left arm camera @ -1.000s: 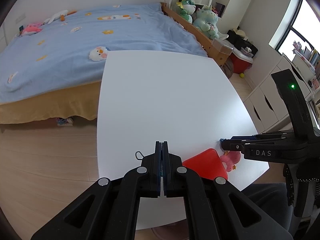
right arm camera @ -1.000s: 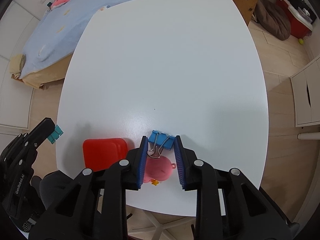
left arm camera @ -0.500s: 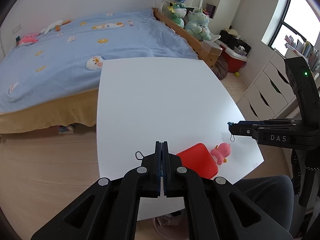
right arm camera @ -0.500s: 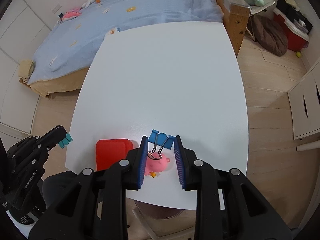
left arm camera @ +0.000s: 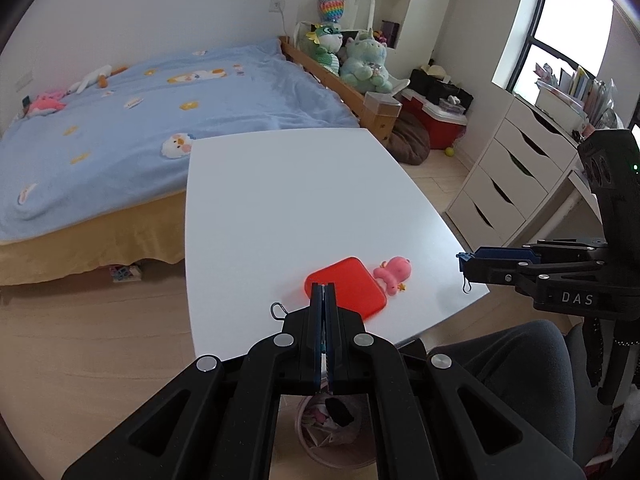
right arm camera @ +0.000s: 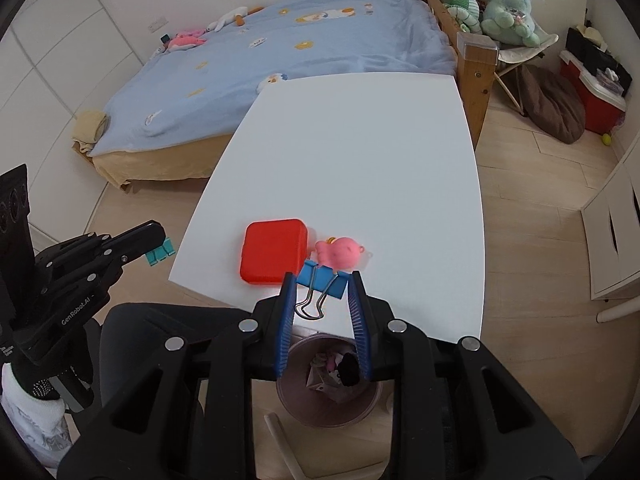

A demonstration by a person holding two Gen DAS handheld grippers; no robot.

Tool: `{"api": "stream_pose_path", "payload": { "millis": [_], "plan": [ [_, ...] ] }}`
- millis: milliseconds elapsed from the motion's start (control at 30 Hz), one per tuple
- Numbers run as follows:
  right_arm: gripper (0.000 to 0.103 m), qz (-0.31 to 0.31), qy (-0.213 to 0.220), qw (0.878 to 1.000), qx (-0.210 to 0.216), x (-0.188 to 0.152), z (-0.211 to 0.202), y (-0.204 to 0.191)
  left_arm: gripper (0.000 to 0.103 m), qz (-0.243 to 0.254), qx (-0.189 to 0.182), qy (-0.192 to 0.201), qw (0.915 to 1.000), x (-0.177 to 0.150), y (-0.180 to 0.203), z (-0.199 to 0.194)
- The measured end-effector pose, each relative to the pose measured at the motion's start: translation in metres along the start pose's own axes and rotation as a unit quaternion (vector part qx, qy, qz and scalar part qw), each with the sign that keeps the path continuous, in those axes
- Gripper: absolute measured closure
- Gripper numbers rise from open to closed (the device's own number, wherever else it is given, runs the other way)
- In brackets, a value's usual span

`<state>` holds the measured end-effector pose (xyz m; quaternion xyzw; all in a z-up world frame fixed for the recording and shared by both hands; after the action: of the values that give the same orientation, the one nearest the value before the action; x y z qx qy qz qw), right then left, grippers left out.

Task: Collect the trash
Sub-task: 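Carry both clips to the wastebasket and open the right tool to drop the blue clip, then open the left tool over the wastebasket to drop the teal clip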

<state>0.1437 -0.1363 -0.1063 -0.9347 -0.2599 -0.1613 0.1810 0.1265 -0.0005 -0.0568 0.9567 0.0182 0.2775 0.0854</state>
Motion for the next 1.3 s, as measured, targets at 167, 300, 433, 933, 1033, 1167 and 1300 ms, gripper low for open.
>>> {"api": "stream_pose_path", "payload": {
  "millis": [167,300,433,933,1033,1167,1300],
  "plan": [
    [0.077,-0.015,0.012,1.0,0.014,-0.021,-0.013,-0.01,0.102,0.008,-0.006,0.003,0.9999,-0.013,0.008,-0.009],
    [0.077,-0.024,0.014,0.999,0.016,-0.043,-0.02,-0.013,0.102,0.011,-0.008,0.006,0.9999,-0.023,0.01,-0.017],
    [0.077,-0.028,0.006,0.999,0.023,-0.064,-0.02,-0.016,0.102,0.013,-0.011,0.006,0.9998,-0.034,0.015,-0.022],
    [0.076,-0.044,-0.027,0.997,0.049,-0.104,-0.004,-0.031,0.102,0.023,-0.026,-0.003,0.9994,-0.062,0.027,-0.037],
    [0.058,-0.051,-0.023,0.998,0.043,-0.104,-0.004,-0.032,0.102,0.024,-0.027,-0.005,0.9993,-0.063,0.026,-0.038],
    [0.013,-0.046,-0.017,0.998,0.035,-0.102,-0.004,-0.027,0.102,0.026,-0.028,-0.005,0.9993,-0.063,0.026,-0.038],
    [0.008,-0.036,-0.014,0.999,0.028,-0.101,-0.006,-0.02,0.102,0.034,-0.035,-0.008,0.9988,-0.065,0.029,-0.037]
  ]
}}
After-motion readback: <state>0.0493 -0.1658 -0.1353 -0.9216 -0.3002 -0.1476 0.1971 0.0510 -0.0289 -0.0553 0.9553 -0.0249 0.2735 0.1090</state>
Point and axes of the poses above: each gripper's, at about its wrist camera, not at the fingertips, and z roughly the way its jaws point, y to its right, x to its top, the point moved 7 cm from there along z, roughly the way its jaws point, and after that the axes turned 7 degrees about -y, right-handed, at the moved point
